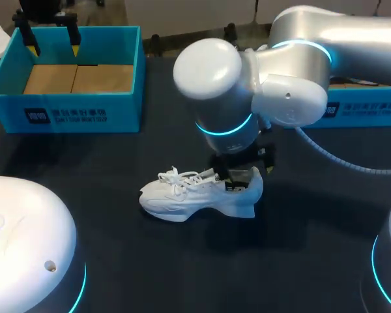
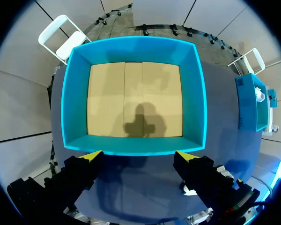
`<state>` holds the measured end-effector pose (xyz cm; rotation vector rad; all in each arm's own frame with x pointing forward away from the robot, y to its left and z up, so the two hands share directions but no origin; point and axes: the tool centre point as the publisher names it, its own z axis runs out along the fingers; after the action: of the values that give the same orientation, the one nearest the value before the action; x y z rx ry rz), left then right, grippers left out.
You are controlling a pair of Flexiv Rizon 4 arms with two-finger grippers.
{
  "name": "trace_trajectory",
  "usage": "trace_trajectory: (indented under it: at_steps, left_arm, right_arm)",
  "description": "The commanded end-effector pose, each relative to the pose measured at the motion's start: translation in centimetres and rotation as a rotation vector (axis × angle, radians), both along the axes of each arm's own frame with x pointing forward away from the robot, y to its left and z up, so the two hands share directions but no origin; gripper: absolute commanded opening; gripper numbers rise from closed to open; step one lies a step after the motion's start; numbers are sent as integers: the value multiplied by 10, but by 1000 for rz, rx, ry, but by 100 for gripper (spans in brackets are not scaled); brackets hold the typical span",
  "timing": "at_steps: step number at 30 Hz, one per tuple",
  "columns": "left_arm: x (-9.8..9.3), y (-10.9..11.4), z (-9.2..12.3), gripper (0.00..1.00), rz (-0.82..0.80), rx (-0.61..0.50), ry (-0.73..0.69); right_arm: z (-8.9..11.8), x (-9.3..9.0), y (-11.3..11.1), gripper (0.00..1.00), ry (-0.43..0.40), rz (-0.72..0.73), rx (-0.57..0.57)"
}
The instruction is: Take the shoe out of the shoebox, open the shoe tongue, remove and reinsert the insole, then place the shoe into the shoebox
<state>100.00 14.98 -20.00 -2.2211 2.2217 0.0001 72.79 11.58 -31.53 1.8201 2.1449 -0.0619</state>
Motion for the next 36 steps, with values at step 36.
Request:
trace_trajectory:
  at_steps: [36]
  left_arm:
    - [0, 0, 0, 100, 0, 0, 0]
  right_arm:
    - [50, 0, 8, 100, -125, 871, 168]
